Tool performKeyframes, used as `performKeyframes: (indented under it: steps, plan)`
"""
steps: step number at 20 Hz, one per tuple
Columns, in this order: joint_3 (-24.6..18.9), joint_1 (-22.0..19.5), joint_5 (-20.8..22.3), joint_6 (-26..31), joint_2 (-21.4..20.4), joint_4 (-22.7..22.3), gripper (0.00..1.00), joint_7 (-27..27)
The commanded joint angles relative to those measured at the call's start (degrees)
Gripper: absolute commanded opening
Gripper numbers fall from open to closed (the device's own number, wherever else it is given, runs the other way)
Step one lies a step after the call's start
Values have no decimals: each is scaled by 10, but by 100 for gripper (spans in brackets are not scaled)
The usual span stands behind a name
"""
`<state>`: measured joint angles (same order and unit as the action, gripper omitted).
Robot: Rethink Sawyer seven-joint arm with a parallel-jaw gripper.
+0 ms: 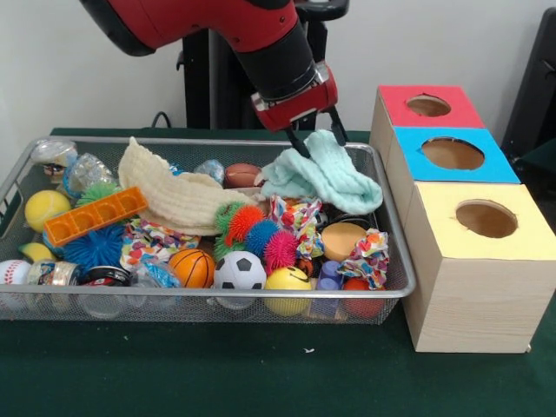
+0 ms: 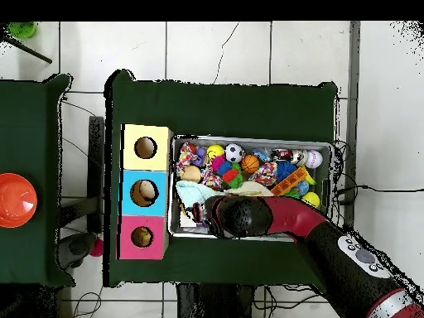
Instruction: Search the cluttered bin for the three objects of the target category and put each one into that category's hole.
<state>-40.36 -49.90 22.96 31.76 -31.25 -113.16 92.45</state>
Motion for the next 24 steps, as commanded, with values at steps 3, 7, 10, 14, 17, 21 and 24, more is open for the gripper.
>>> performKeyframes:
  steps: [3,7,10,14,17,21,24]
  plan:
    - [-3,11,58,24,-83,34,100,-51]
    - [-15,5,53,41,-115,32,100,-56]
    - [-27,-2,36,67,-138,30,100,-63]
    - [-37,-5,31,98,-163,40,100,-86]
    - [-48,-9,39,109,-175,49,100,-111]
    - [-53,-10,59,104,-179,60,100,-127]
    - [-37,-1,108,79,-172,72,100,-127]
